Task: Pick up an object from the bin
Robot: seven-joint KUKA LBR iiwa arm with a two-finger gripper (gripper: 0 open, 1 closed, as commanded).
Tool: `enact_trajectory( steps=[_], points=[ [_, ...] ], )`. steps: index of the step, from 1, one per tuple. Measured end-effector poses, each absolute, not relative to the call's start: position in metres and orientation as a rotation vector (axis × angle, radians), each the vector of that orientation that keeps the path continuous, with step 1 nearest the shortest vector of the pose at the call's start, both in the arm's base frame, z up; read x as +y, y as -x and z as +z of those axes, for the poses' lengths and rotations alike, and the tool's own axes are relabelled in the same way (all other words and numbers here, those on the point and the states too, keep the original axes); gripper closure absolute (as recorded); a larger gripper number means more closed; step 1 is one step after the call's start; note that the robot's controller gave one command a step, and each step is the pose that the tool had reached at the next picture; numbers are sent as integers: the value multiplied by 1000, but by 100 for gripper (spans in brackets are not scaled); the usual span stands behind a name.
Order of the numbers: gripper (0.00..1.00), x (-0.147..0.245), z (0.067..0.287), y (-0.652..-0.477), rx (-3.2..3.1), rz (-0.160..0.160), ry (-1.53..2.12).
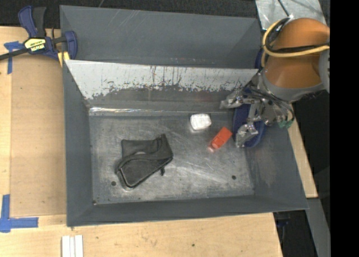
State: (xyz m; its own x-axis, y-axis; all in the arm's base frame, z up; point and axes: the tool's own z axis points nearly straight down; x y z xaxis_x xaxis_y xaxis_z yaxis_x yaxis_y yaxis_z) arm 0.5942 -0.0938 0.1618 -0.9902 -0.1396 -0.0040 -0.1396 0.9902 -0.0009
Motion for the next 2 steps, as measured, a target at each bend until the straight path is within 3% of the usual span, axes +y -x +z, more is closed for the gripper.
enact_trajectory(
  steps=[1, 2],
  points=[
    [0, -119, 72, -616, 3079, -2, 595],
    [100, -118, 77, -620, 3065, -5, 592]
  ],
)
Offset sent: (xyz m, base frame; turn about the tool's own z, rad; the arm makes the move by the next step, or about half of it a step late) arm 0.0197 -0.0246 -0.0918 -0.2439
